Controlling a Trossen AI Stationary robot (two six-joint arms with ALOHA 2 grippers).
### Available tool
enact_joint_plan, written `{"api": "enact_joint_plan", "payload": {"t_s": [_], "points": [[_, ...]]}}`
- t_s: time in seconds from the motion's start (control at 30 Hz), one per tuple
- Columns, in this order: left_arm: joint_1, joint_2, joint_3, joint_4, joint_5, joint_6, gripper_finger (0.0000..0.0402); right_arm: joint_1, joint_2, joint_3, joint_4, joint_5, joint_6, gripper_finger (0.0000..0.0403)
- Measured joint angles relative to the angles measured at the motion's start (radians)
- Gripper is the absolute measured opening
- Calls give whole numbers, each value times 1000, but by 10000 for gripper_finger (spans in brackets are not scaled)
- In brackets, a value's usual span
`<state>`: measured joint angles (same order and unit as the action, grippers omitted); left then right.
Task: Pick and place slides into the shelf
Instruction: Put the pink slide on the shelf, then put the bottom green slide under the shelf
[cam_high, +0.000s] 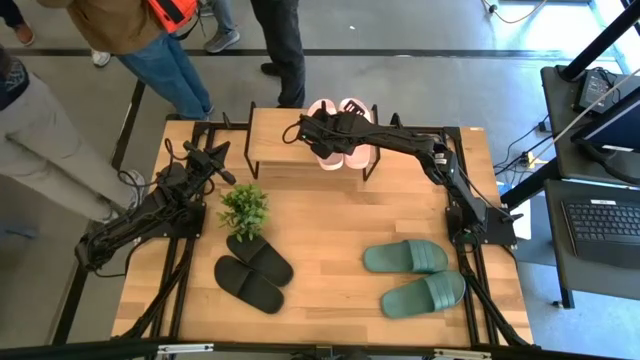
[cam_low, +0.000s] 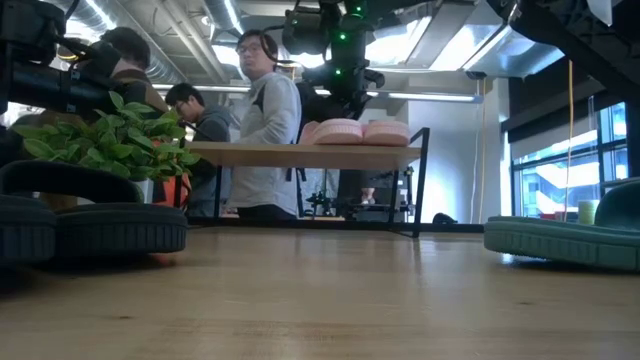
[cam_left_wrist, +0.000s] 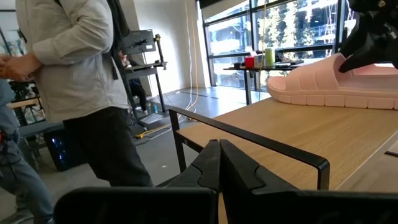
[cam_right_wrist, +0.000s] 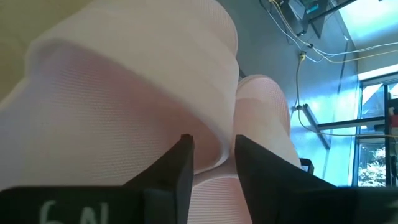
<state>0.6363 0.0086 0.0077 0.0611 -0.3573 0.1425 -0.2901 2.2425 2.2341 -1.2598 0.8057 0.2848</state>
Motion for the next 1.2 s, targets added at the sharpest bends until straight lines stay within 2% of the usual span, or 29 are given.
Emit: {"api": "enact_joint_plan", "payload": {"t_s": [0.23,0.4,0.7,0.87,0.97,1.2], "points": [[0,0,0,0,0,0,0,0,0,0,0,-15,2,195],[0,0,0,0,0,0,0,8,0,8,-4,-14,-1,222],[0,0,0,0,0,0,0,39,-4,126,-66,-34,7,229],[0,0,0,0,0,0,0,50,-30,122,-104,-106,37,229],[0,0,0,0,2,0,0,58,-36,122,-129,-112,52,229],[0,6,0,-1,4,-1,0,118,-48,121,-272,-207,52,229]]}}
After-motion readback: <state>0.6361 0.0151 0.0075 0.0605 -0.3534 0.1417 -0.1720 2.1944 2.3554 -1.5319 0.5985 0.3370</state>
